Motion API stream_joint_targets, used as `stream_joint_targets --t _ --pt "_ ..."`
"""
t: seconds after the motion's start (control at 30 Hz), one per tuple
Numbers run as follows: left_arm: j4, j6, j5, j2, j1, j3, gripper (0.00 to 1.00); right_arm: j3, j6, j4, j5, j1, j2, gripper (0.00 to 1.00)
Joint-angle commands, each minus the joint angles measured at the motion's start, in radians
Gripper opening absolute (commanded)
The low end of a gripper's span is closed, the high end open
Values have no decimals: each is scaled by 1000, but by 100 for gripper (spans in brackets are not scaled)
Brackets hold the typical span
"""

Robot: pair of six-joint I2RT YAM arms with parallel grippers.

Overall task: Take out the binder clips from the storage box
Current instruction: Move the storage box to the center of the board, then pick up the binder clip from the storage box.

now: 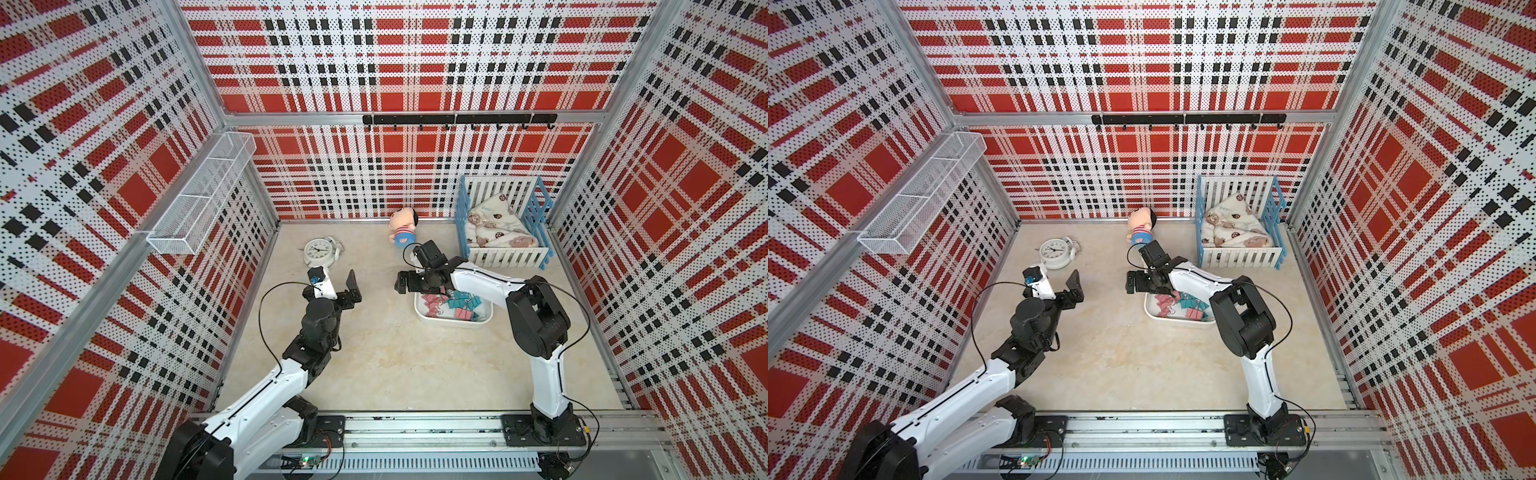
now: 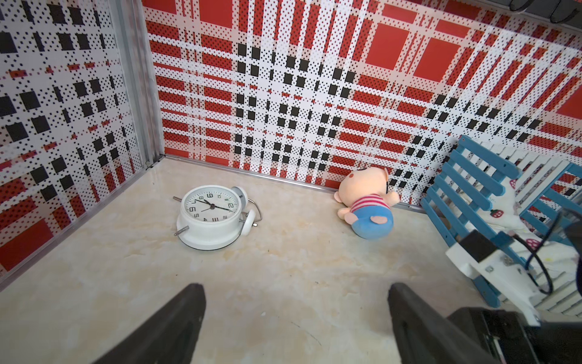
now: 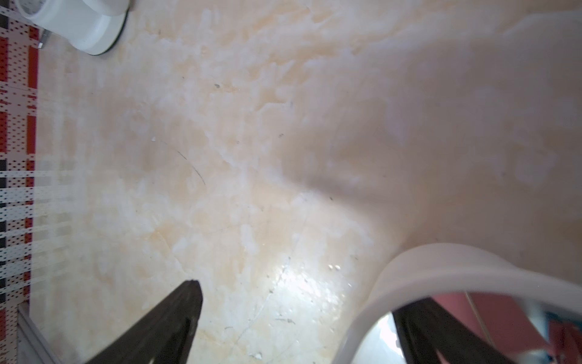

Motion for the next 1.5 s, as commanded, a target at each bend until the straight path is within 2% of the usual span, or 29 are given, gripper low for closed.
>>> stream_joint_targets --t 0.0,0.17,0.33,0.5,0.6,0.8,0.87,0.93,1.03,1.2,1.47 --pt "-46 -21 -20 -33 12 -17 96 60 -30 32 -82 19 53 100" --pt "-46 -50 8 -13 13 -18 96 141 -97 2 -89 48 61 100" --pt "-44 -69 38 34 4 10 95 148 -142 -74 -59 44 10 100" --pt "-34 -60 59 117 -37 65 91 77 -191 -117 65 23 -116 100" --pt "-27 -52 90 196 -72 117 86 -9 -194 -117 85 -35 -202 99" --pt "-20 -15 123 365 -157 242 80 -198 -198 -109 187 -151 -367 87" --pt "-16 -13 136 425 -178 286 78 -232 -208 -130 213 -175 -385 75" --pt "-10 -15 165 486 -195 329 74 -260 -212 -145 241 -193 -395 55" --pt "3 -10 225 567 -213 390 69 -302 -212 -144 276 -217 -411 39" --pt "3 -11 303 680 -224 487 65 -342 -214 -154 317 -254 -433 34" --pt "-30 -7 415 818 -240 619 66 -351 -225 -160 350 -274 -460 41"
